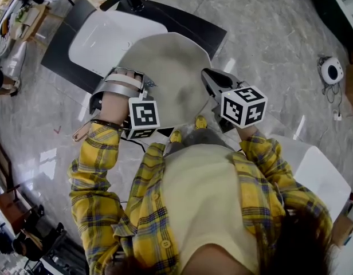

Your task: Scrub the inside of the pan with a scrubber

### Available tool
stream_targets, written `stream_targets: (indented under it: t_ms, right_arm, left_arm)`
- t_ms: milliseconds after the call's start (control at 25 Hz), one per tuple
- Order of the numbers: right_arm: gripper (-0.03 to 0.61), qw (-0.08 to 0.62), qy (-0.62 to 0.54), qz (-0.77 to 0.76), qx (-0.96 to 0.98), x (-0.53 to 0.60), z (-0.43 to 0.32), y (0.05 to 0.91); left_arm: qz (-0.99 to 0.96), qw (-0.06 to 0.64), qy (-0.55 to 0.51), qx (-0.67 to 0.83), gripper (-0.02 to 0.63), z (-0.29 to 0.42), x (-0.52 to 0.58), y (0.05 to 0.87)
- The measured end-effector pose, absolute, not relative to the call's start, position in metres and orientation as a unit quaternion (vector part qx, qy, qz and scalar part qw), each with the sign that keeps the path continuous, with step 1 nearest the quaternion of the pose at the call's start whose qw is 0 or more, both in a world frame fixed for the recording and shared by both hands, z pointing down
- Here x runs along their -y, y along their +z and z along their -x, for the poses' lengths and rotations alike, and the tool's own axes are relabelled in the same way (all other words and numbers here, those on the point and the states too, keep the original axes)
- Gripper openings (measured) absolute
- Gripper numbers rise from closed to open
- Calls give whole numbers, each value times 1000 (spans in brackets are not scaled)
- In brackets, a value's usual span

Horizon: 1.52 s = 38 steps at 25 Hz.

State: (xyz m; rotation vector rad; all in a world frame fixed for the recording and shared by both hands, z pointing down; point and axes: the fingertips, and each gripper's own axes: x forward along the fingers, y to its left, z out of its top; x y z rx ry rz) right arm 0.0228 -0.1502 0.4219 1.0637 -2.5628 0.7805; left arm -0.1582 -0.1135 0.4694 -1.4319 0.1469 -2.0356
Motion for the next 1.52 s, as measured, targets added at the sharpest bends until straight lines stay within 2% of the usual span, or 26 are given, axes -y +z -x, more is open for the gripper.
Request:
stream_targets:
  t_ms: [240,880,1520]
  right_arm:
    - [17,125,270,-370,880,150,-22,421]
    - [17,127,266,-374,880,147,-20,420]
    - [17,128,271,-371,879,145,-20,423]
  left_arm:
    - [553,288,-781,-32,91,159,97,469]
    - [619,151,-769,37,89,141,40,459]
    - [792,-5,-607,59,89,76,11,446]
